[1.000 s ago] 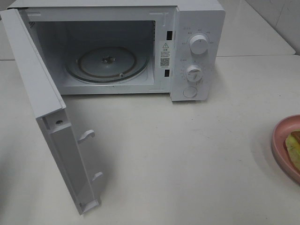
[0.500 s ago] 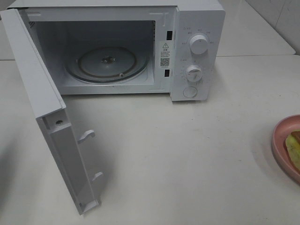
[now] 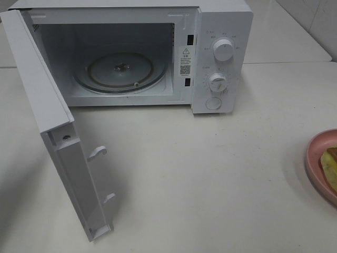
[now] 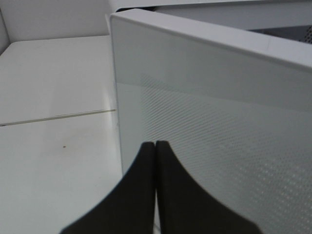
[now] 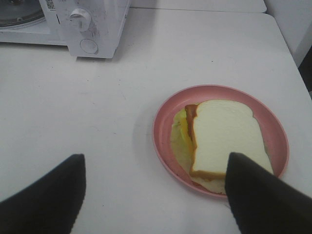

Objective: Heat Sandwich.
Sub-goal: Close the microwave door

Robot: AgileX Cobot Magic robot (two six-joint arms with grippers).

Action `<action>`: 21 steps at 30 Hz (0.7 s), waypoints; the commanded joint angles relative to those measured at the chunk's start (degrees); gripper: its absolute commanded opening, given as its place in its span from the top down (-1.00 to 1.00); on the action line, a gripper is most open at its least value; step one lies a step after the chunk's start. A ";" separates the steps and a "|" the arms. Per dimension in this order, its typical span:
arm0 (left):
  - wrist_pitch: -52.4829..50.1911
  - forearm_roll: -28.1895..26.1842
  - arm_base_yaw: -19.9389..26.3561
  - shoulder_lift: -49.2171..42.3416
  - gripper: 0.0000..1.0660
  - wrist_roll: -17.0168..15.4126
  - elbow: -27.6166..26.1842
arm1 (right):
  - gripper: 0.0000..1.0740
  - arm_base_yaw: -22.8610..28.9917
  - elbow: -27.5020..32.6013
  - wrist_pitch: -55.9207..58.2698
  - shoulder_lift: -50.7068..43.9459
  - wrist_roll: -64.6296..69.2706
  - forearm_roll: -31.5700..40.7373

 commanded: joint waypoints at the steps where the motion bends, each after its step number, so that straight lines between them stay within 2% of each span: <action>1: -3.72 4.18 -0.17 2.23 1.00 -3.21 -1.55 | -0.42 -0.34 0.00 -0.52 -1.55 -0.34 0.00; 3: -3.95 6.47 -0.92 2.58 1.00 -6.13 -2.12 | -0.42 -0.34 0.00 -0.52 -1.55 -0.34 0.00; 8: -3.32 6.36 -4.01 2.58 1.00 -5.44 -3.04 | -0.42 -0.34 0.00 -0.52 -1.55 -0.34 0.00; 9: -3.04 5.33 -6.59 3.21 1.00 -3.78 -3.78 | -0.42 -0.34 0.00 -0.52 -1.55 -0.34 0.00; 12: -3.27 0.00 -10.37 5.16 1.00 -2.12 -4.64 | -0.42 -0.34 0.00 -0.52 -1.55 -0.34 0.00; 16: -3.27 -3.44 -12.95 7.45 1.00 -0.69 -5.50 | -0.42 -0.34 0.00 -0.52 -1.55 -0.34 0.00; 17: -3.27 -4.76 -15.01 9.05 1.00 1.26 -6.30 | -0.42 -0.34 0.00 -0.52 -1.55 -0.34 0.00; 19: -3.27 -5.61 -15.87 9.74 1.00 2.23 -6.65 | -0.42 -0.34 0.00 -0.52 -1.55 -0.34 0.00; 21: -3.27 -9.80 -19.19 12.20 1.00 5.21 -8.14 | -0.42 -0.34 0.00 -0.52 -1.55 -0.34 0.00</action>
